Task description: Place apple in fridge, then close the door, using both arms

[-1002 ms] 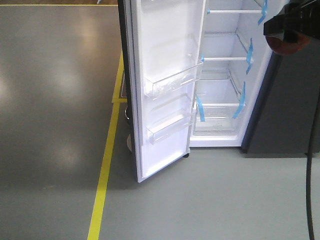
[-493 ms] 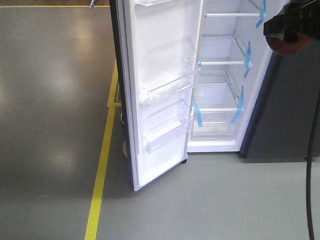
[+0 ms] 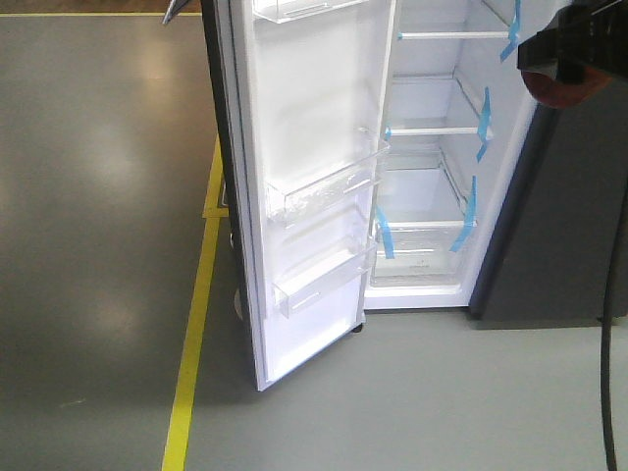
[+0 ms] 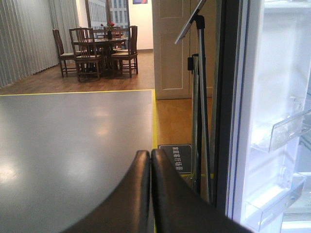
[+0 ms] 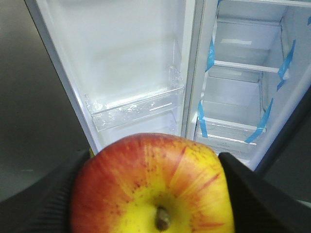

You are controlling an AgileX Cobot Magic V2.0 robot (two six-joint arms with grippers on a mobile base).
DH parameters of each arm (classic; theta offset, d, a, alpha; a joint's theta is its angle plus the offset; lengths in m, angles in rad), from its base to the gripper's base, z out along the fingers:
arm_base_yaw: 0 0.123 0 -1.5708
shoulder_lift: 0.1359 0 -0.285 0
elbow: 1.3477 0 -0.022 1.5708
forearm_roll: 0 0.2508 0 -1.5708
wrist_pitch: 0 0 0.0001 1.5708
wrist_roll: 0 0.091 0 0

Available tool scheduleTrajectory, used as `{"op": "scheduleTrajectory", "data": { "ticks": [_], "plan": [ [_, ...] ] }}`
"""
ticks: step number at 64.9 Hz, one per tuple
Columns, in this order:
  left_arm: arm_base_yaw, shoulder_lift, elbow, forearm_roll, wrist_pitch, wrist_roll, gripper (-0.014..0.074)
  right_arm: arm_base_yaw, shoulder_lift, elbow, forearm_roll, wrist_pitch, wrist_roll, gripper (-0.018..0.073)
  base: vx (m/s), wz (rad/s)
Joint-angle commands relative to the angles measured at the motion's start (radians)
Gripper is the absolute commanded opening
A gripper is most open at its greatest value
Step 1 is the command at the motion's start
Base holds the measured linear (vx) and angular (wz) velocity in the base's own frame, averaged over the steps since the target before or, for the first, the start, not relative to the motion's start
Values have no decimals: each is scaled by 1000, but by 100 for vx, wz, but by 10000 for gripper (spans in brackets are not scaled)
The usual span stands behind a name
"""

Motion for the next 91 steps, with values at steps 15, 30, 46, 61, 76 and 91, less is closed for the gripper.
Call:
{"op": "scheduleTrajectory", "data": {
  "ticks": [15, 30, 46, 61, 76, 91],
  "plan": [
    [-3, -16, 28, -1, -71, -9, -6, -7, -35, -32, 20, -72, -3, 84, 10, -1],
    [-3, -16, 28, -1, -71, -9, -6, -7, -35, -32, 20, -72, -3, 84, 10, 2],
    [-3, -16, 28, -1, -71, -9, -6, -7, -35, -32, 20, -72, -3, 84, 10, 3],
    [-3, -16, 28, -1, -71, -9, -6, -7, -35, -32, 20, -72, -3, 84, 10, 3],
    [-3, -16, 28, -1, -71, -9, -6, -7, -35, -32, 20, -72, -3, 84, 9, 2],
    [-3, -16, 28, -1, -71, -9, -6, -7, -35, -32, 20, -72, -3, 84, 8, 1]
  ]
}}
